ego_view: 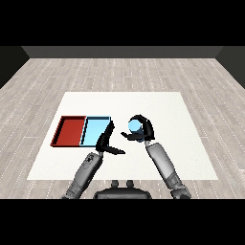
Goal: Pick the blue can and put it in the blue box
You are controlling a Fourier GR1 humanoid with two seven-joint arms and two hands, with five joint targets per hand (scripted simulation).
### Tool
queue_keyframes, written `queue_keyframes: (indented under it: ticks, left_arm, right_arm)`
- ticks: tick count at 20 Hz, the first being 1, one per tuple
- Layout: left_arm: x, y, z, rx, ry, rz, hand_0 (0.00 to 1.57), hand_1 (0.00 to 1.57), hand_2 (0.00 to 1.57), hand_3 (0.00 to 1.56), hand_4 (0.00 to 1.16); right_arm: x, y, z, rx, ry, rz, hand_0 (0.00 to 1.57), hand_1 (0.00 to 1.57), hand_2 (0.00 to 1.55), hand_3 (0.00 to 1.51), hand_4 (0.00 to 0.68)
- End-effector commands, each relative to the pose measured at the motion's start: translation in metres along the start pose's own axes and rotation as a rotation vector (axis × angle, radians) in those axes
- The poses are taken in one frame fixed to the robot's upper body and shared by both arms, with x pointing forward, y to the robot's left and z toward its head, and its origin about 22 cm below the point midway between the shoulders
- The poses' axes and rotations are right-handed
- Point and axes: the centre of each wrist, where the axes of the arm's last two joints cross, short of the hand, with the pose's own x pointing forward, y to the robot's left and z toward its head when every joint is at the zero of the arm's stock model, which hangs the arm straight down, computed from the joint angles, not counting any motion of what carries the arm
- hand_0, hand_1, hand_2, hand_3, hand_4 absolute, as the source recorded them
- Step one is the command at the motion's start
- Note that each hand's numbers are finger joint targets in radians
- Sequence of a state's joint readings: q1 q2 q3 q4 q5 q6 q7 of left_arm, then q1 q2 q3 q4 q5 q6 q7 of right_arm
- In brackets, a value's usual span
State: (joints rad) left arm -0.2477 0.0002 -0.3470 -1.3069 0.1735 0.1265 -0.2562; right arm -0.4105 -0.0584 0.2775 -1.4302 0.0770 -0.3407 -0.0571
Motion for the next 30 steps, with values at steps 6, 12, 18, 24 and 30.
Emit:
queue_keyframes:
  ticks: [6, 12, 18, 24, 30]
  left_arm:
    - [-0.002, -0.007, -0.012, 0.005, 0.038, 0.054, 0.0, 0.0, 0.0, 0.0, 0.0]
    - [-0.01, -0.021, 0.01, 0.01, 0.06, 0.058, 0.0, 0.0, 0.0, 0.0, 0.0]
    - [-0.017, -0.026, -0.006, 0.004, 0.065, 0.051, 0.0, 0.0, 0.0, 0.0, 0.0]
    - [-0.024, -0.026, 0.0, 0.003, 0.033, 0.047, 0.0, 0.0, 0.0, 0.0, 0.0]
    - [-0.013, -0.041, -0.011, -0.027, 0.041, 0.072, 0.0, 0.0, 0.0, 0.0, 0.0]
  right_arm:
    - [0.023, 0.021, -0.013, 0.018, -0.032, -0.046, 1.48, 1.48, 1.46, 1.4, 0.605]
    - [0.004, 0.029, 0.0, 0.057, -0.023, -0.04, 1.48, 1.48, 1.46, 1.39, 0.606]
    - [0.019, 0.048, 0.016, 0.073, -0.045, -0.045, 1.49, 1.49, 1.47, 1.4, 0.609]
    - [0.011, 0.047, 0.008, 0.1, -0.044, -0.058, 1.46, 1.46, 1.46, 1.4, 0.605]
    - [0.024, 0.048, -0.004, 0.076, -0.012, -0.137, 1.45, 1.45, 1.45, 1.38, 0.602]
